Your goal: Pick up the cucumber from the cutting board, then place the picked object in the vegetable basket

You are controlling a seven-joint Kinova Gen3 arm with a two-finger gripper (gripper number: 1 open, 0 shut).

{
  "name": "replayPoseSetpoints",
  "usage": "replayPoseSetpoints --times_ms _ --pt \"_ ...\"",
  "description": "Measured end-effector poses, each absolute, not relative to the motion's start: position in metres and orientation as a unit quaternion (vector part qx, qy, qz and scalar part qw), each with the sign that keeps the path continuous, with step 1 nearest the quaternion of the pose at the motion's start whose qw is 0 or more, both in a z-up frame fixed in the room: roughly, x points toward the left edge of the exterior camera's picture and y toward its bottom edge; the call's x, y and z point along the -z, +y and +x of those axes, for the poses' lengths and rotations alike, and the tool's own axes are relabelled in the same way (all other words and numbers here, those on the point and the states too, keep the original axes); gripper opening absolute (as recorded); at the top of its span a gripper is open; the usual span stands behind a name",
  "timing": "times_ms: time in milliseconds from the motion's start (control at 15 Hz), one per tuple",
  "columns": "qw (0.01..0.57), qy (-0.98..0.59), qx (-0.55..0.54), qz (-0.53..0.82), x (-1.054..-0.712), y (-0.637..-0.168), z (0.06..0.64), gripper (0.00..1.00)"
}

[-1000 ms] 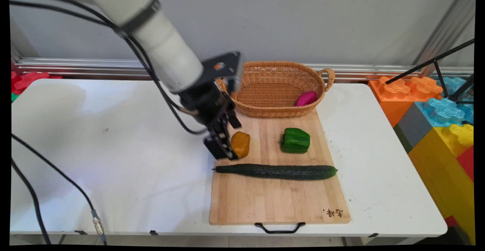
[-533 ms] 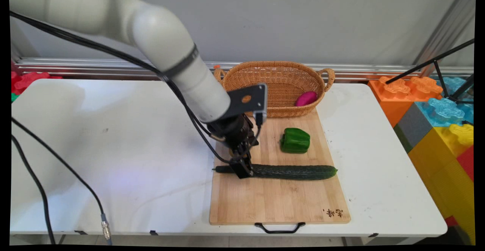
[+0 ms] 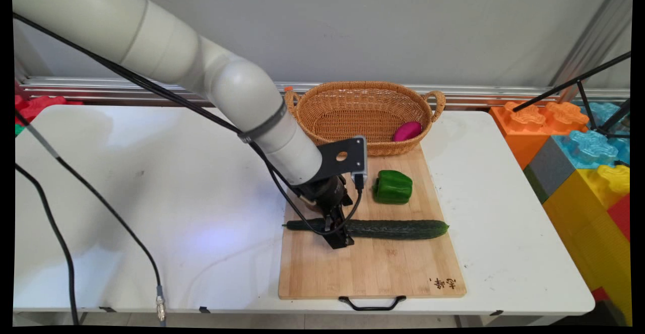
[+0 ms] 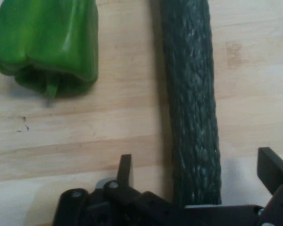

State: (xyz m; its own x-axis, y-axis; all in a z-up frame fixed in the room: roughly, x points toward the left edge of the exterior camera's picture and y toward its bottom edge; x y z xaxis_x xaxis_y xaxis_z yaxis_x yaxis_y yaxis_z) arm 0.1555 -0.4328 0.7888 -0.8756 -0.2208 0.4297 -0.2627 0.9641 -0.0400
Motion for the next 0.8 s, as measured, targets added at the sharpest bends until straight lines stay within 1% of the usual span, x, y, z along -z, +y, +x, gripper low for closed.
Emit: replayPoseSetpoints --times_ms 67,133,533,800 --pt "0.216 -0.967 -0.05 0.125 -0.784 -0.434 0.154 1.0" --pt "0.216 -0.967 -0.051 0.125 -0.78 -0.435 0.153 0.0" --pt "0.218 -0.966 -0.052 0.127 -0.774 -0.439 0.149 0.0" --pt "0.228 -0.964 -0.042 0.13 -0.79 -0.439 0.149 0.0"
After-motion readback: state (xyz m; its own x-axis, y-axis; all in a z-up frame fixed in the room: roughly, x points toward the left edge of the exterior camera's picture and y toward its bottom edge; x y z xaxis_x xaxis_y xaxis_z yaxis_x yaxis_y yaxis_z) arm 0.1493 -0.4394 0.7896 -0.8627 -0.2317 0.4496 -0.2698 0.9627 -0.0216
